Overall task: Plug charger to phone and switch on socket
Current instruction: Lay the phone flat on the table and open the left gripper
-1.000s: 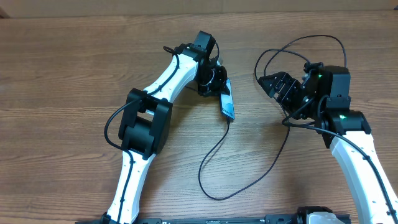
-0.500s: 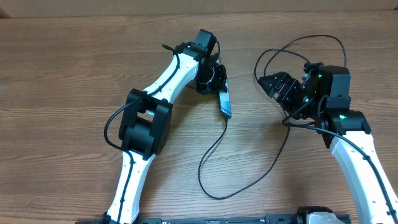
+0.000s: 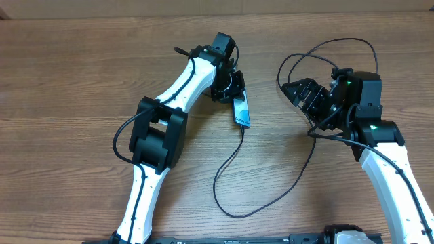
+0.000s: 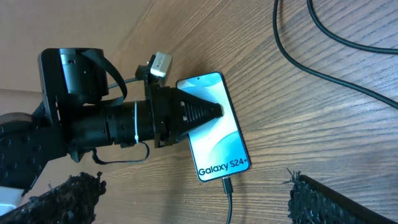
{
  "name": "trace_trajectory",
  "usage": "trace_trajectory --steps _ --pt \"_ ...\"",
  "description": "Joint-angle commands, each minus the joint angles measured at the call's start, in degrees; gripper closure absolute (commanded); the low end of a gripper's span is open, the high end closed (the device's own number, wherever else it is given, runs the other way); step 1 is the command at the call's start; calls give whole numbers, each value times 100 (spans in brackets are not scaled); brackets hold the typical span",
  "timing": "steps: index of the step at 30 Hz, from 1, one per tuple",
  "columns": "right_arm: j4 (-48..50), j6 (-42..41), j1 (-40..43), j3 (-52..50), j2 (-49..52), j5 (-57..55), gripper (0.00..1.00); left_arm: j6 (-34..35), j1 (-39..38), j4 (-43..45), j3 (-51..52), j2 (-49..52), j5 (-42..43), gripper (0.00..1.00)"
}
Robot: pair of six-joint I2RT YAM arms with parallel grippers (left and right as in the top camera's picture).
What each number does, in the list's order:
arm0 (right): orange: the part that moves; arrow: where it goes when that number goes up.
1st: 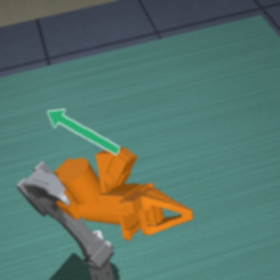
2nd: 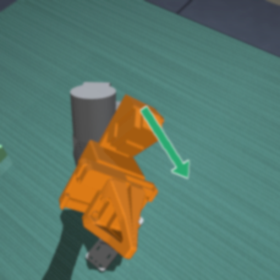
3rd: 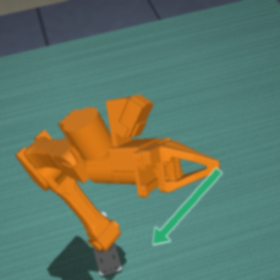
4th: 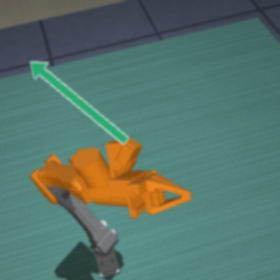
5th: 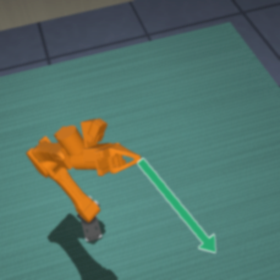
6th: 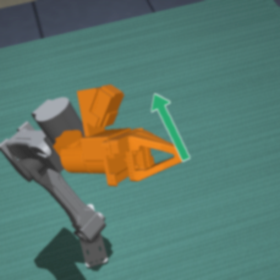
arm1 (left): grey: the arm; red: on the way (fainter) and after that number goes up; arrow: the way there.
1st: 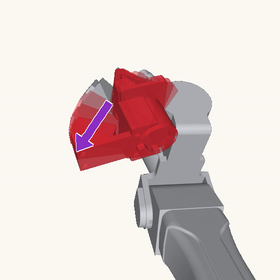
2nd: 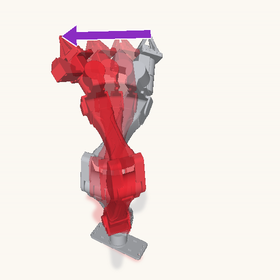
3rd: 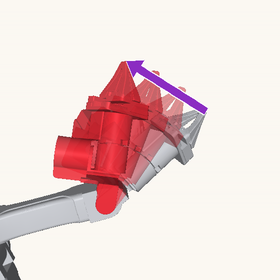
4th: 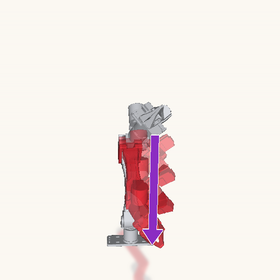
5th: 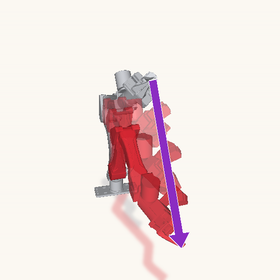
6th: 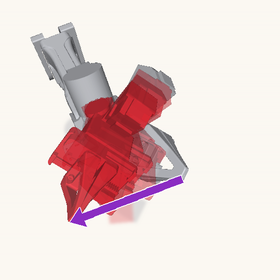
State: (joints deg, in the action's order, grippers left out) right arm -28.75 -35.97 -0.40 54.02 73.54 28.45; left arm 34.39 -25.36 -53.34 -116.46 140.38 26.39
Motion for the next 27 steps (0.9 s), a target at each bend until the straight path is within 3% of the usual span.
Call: trace_trajectory --steps 1,11,16,27 --pt "11 48 15 48 -90 -37 0 33 20 -90 98 105 -415 73" --pt "11 48 15 48 -90 -35 0 28 20 -275 98 105 -533 72" --pt "13 48 15 48 -90 -35 0 28 20 -372 98 105 -603 53" --pt "11 48 15 48 -90 -35 0 28 22 -413 96 105 -603 42"
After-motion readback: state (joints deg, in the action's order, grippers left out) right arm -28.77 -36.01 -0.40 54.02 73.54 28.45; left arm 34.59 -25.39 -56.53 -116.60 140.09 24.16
